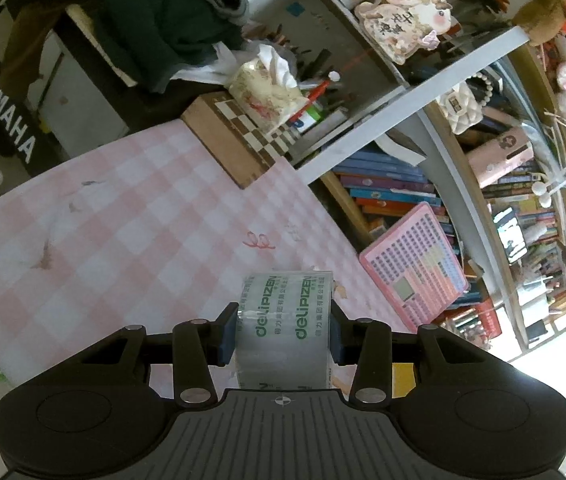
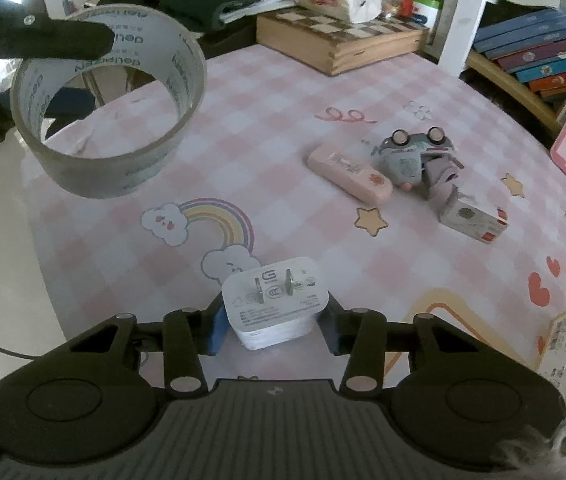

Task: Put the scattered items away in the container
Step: 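Grasp the white charger with the right tool while the left tool holds the tape, then carry the tape roll and charger over the yellow box with both tools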

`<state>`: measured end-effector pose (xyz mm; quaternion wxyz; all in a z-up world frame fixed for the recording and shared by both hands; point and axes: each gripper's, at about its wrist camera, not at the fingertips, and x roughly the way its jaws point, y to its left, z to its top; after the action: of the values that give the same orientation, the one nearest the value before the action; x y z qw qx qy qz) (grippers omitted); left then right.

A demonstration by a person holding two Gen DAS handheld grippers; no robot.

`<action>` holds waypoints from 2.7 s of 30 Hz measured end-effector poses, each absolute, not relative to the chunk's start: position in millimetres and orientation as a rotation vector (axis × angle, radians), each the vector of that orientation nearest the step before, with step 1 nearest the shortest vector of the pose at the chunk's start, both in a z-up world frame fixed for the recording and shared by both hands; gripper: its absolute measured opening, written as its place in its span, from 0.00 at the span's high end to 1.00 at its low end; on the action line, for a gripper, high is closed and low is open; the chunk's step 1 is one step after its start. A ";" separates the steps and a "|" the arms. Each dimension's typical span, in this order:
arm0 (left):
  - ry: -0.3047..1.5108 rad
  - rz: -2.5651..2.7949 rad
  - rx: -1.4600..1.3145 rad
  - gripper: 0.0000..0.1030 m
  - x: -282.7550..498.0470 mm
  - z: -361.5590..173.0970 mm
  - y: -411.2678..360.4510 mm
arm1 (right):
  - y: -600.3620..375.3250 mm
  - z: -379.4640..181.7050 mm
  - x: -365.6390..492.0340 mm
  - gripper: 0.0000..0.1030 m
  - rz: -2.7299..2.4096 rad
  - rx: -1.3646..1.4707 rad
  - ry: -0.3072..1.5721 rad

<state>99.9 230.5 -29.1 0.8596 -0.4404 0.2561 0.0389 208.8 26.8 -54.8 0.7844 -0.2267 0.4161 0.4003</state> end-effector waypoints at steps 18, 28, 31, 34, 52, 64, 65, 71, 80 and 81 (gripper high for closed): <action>0.615 -0.089 -0.844 0.59 79.6 0.3 208.5 | -24.2 8.8 148.5 0.58 0.760 -0.327 0.793; 0.635 -0.170 -0.812 0.59 52.6 10.9 194.1 | -56.3 26.1 94.4 0.58 0.657 -0.248 0.774; 0.645 -0.198 -0.792 0.59 45.6 13.9 188.3 | -65.4 25.7 78.6 0.58 0.628 -0.229 0.781; 0.664 -0.232 -0.784 0.59 40.7 13.2 180.5 | -73.6 23.4 65.7 0.58 0.594 -0.208 0.792; 0.778 -0.524 -0.708 0.59 64.8 4.8 99.1 | -150.8 18.4 17.2 0.58 0.303 -0.094 0.843; 0.796 -0.656 -0.665 0.59 88.4 7.1 42.4 | -205.7 20.6 14.9 0.58 0.172 -0.046 0.840; 0.795 -0.661 -0.662 0.59 90.9 8.0 39.0 | -209.2 21.2 16.4 0.58 0.168 -0.045 0.838; 0.782 -0.682 -0.642 0.59 108.1 14.6 19.2 | -224.5 23.8 31.0 0.58 0.154 -0.048 0.829; 0.720 -0.716 -0.583 0.59 142.7 29.9 -11.5 | -257.0 42.5 64.8 0.58 0.125 -0.043 0.755; 0.711 -0.714 -0.580 0.59 147.5 31.2 -14.0 | -261.9 46.4 70.6 0.58 0.123 -0.038 0.741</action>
<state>147.5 -14.0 31.2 0.8358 -0.2739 0.3356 -0.3373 70.6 -261.9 46.4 0.9301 -0.0184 0.3620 0.0599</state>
